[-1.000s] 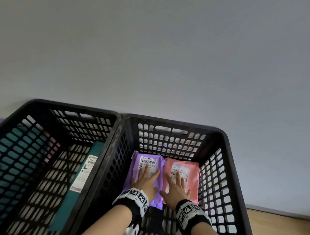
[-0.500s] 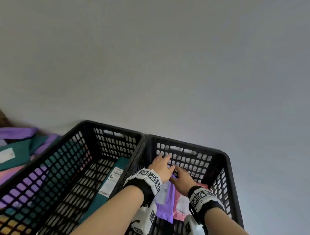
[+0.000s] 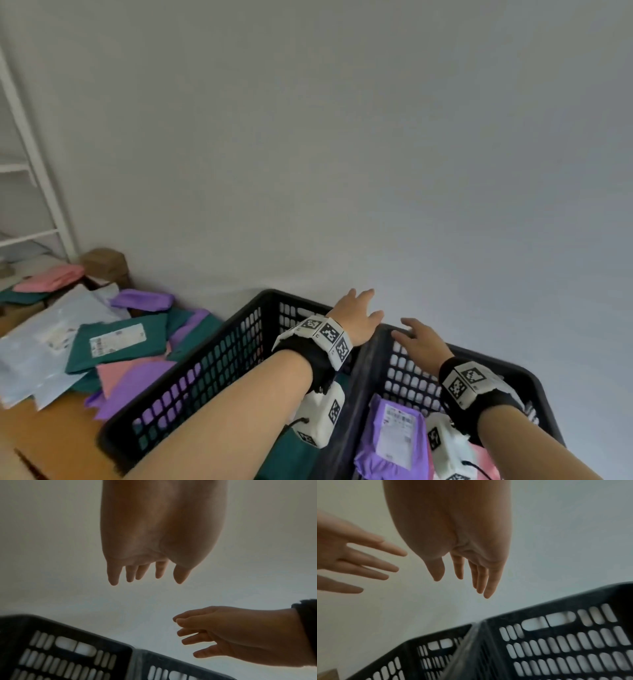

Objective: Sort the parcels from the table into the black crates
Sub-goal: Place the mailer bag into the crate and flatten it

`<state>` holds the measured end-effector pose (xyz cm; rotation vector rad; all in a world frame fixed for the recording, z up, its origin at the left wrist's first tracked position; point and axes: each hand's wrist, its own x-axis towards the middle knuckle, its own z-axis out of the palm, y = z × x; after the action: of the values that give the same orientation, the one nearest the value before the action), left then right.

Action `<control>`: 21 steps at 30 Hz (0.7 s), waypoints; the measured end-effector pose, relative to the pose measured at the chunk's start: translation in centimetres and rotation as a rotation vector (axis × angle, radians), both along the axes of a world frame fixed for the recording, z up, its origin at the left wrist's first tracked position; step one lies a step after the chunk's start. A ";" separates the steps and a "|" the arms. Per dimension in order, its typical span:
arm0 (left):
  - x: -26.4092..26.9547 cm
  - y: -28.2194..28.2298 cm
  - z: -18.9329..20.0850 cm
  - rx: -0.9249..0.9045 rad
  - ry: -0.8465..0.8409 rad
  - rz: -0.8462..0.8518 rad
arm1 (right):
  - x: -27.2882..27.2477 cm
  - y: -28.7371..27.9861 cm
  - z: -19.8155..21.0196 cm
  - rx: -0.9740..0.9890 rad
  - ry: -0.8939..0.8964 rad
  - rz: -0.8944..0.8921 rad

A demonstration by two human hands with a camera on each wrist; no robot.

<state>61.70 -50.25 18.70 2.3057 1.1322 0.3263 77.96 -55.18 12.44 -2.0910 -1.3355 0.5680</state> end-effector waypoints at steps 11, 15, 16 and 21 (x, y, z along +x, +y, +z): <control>-24.8 0.7 3.4 0.151 -0.167 0.163 | -20.1 2.2 7.7 0.122 -0.021 0.124; -32.9 0.9 1.9 0.144 -0.170 0.257 | -27.4 3.5 9.1 0.123 -0.010 0.210; -34.7 0.9 1.4 0.140 -0.169 0.280 | -29.3 3.8 9.2 0.117 -0.006 0.235; -43.1 1.2 -0.9 0.118 -0.190 0.429 | -38.0 6.8 8.8 0.081 0.032 0.340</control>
<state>18.56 -49.05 17.81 2.0571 1.5351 0.7731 40.00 -48.39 21.28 -1.7936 -1.6801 0.6710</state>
